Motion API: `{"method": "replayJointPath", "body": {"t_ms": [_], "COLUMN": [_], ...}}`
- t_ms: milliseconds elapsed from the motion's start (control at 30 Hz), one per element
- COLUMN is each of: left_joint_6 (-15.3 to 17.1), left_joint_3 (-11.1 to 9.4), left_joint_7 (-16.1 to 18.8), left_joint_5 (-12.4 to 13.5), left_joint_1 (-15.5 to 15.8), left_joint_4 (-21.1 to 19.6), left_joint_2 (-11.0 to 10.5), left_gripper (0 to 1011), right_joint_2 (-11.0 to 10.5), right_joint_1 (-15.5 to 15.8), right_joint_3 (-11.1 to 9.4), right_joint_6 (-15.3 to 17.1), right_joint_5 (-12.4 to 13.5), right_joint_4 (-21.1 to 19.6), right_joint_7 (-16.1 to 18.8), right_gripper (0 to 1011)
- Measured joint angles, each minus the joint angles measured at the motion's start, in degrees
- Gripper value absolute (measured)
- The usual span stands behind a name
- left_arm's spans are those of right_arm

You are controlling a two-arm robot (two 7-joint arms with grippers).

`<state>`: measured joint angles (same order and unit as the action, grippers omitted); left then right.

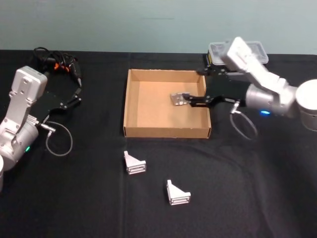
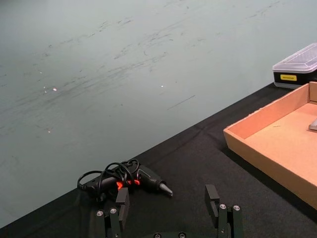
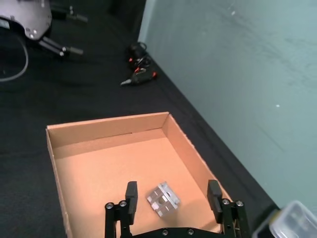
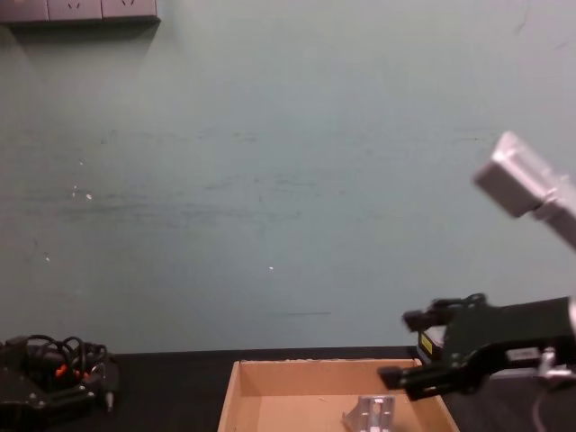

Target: Use one hand to pick up the angle iron from the table and place it into the box.

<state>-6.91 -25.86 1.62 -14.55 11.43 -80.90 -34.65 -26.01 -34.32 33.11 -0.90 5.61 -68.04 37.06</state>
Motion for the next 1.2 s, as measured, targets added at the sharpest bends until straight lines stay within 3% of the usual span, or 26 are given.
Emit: {"method": "replayJointPath", "body": {"t_ms": [133,267,400,467,533,700,800,833,1000,1200], "left_joint_6": [0.0,0.0,0.0,0.0,0.0,0.0,0.0,0.0,0.0,0.0], "left_joint_3": [0.0,0.0,0.0,0.0,0.0,0.0,0.0,0.0,0.0,0.0], "left_joint_7": [0.0,0.0,0.0,0.0,0.0,0.0,0.0,0.0,0.0,0.0], "left_joint_5": [0.0,0.0,0.0,0.0,0.0,0.0,0.0,0.0,0.0,0.0], "left_joint_1": [0.0,0.0,0.0,0.0,0.0,0.0,0.0,0.0,0.0,0.0], "left_joint_4": [0.0,0.0,0.0,0.0,0.0,0.0,0.0,0.0,0.0,0.0], "left_joint_2": [0.0,0.0,0.0,0.0,0.0,0.0,0.0,0.0,0.0,0.0], "left_gripper": [1000,1000,1000,1000,1000,1000,1000,1000,1000,1000], "right_joint_2": [-3.9,-6.2,-9.2,-11.4,-12.3,-14.6,-15.8,-15.8,-16.6,-17.0], "right_joint_1": [4.9,7.6,9.9,11.0,11.1,10.6,9.0,9.0,6.3,5.0], "right_joint_3": [-3.5,-5.1,-6.5,-6.9,-6.9,-6.2,-4.8,-4.8,-2.2,-0.2], "right_joint_6": [1.0,1.0,-0.3,-1.8,-2.5,-4.8,-6.6,-6.6,-8.6,-8.8], "right_joint_5": [3.5,5.7,8.7,11.1,12.0,14.7,16.1,16.1,17.2,17.3], "right_joint_4": [-7.5,-11.2,-14.4,-15.4,-15.4,-13.9,-11.8,-11.8,-9.4,-9.6], "right_joint_7": [-0.6,-0.2,2.3,5.4,7.1,12.9,18.5,18.5,25.7,28.7], "right_gripper": [982,1004,1004,1004,1004,1004,1004,1004,1004,1004]}}
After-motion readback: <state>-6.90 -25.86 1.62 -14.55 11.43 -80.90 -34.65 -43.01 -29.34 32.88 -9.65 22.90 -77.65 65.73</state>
